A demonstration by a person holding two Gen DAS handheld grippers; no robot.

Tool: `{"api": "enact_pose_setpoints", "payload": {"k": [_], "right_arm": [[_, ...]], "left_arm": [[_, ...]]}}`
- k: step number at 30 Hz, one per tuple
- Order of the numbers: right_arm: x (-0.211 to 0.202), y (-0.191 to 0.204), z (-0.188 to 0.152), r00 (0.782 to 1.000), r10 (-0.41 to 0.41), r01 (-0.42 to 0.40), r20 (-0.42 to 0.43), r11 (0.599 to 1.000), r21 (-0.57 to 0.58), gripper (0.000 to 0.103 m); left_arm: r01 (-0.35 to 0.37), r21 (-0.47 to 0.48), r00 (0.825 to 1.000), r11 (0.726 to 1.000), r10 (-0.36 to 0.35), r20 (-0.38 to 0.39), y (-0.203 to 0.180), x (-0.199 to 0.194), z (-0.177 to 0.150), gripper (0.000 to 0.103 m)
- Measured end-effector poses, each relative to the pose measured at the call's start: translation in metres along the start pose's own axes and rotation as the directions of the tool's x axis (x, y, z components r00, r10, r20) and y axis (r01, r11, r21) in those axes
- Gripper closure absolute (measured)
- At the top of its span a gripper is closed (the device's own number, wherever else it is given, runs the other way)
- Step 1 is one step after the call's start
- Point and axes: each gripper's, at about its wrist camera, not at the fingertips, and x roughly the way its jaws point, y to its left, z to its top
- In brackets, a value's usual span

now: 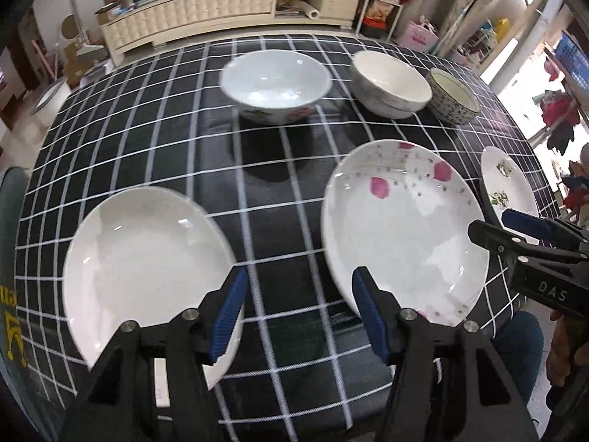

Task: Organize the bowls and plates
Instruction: 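Grasp the rim of the pink-petal plate with both grippers, then lift the pink-petal plate onto the plain white plate and open both grippers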

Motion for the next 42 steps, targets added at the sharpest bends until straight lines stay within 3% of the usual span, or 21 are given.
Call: {"api": "enact_pose_setpoints", "payload": {"k": [6, 8, 11, 14, 19, 22, 25, 30, 42], "right_arm": [[0.016, -0.011, 0.001, 1.0, 0.002, -0.002, -0.02, 1.0, 0.0, 0.034], [0.02, -0.012, 0.002, 1.0, 0.015, -0.015, -0.023, 1.0, -0.003, 0.039], [0.03, -0.013, 0.002, 0.999, 0.007, -0.008, -0.043, 1.0, -0.023, 0.056], [0.038, -0.015, 0.002, 0.999, 0.007, -0.008, -0.054, 1.0, -0.022, 0.061], [0.046, -0.013, 0.001, 0.997, -0.01, 0.006, -0.081, 0.999, -0.048, 0.064], [0.046, -0.011, 0.001, 0.996, -0.015, 0.01, -0.084, 0.998, -0.065, 0.065], [0.044, -0.01, 0.001, 0.997, -0.02, 0.014, -0.079, 0.997, -0.07, 0.068], [0.042, -0.02, 0.001, 0.996, 0.024, -0.025, -0.084, 1.0, -0.009, 0.08], [0.012, 0.003, 0.0, 0.999, 0.041, -0.042, -0.035, 0.998, -0.035, 0.083]], "left_arm": [[-0.017, 0.04, 0.999, 0.999, 0.019, -0.044, -0.016, 0.028, 0.007, 0.046], [-0.01, 0.038, 0.998, 0.999, 0.013, -0.057, -0.015, 0.035, 0.008, 0.046], [-0.008, 0.041, 0.998, 0.999, 0.011, -0.066, -0.017, 0.043, 0.01, 0.046], [-0.003, 0.042, 0.997, 0.999, 0.006, -0.071, -0.017, 0.048, 0.014, 0.047], [-0.006, 0.051, 0.995, 0.999, 0.011, -0.1, -0.018, 0.059, 0.014, 0.061], [0.036, 0.045, 0.993, 0.998, -0.031, -0.111, -0.02, 0.063, 0.012, 0.073], [0.057, 0.049, 0.992, 0.997, -0.051, -0.115, -0.026, 0.064, 0.01, 0.078], [0.007, 0.078, 0.995, 0.997, 0.0, -0.097, -0.032, 0.063, 0.008, 0.078], [-0.03, 0.072, 0.998, 0.997, 0.034, -0.045, -0.013, 0.034, 0.006, 0.079]]}}
